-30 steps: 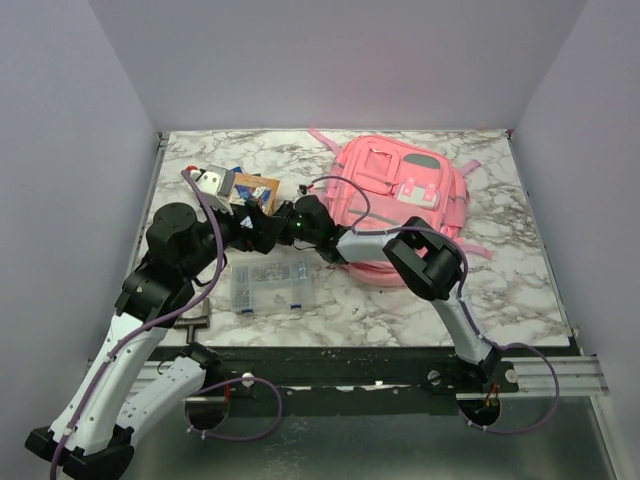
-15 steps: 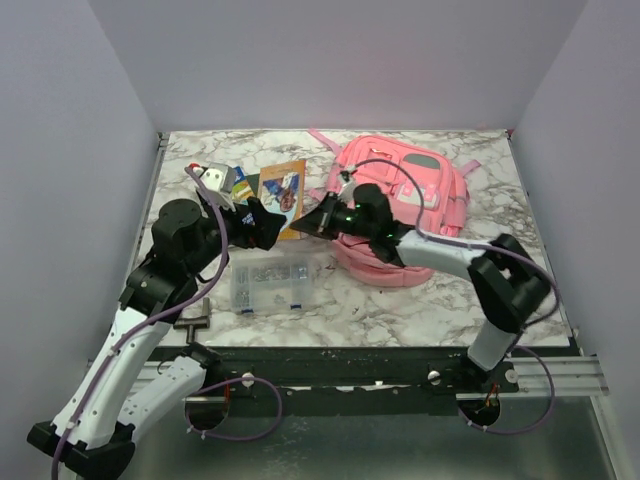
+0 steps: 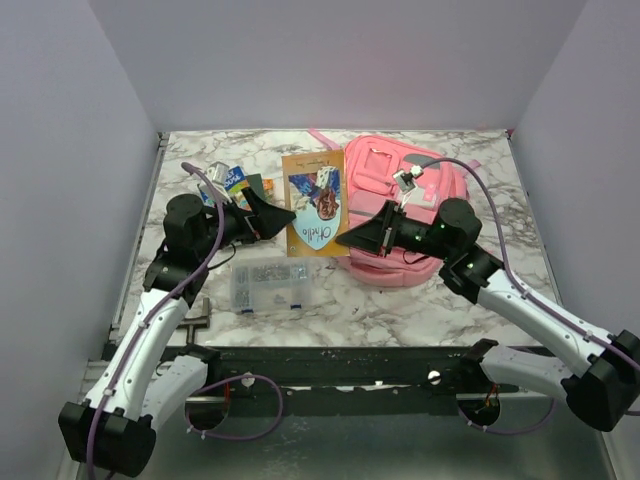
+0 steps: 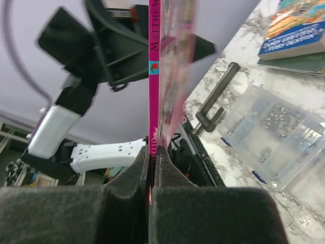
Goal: Pack the student bag
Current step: Pick up the book from the center of the board.
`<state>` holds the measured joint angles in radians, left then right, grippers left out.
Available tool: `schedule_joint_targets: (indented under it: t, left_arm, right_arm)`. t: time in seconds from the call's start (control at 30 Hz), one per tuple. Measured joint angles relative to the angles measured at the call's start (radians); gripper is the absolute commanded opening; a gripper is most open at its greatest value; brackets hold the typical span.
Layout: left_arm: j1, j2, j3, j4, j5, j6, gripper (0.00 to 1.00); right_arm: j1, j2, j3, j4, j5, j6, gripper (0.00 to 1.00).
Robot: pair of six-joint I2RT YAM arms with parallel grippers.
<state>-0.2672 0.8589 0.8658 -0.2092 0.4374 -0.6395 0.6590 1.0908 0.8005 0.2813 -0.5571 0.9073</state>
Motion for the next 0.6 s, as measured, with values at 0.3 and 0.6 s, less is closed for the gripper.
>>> schedule_joint_targets:
  t: [0.3, 0.6]
  left_arm:
    - [0.008, -0.01, -0.189, 0.533, 0.414, -0.386, 0.88]
    - [-0.048, -0.109, -0.172, 0.779, 0.547, -0.538, 0.14]
  right_arm:
    - [-0.008, -0.121, -0.019, 0.001, -0.142, -0.014, 0.0]
    - [-0.008, -0.181, -0.085, 0.161, -0.204, 0.057, 0.01]
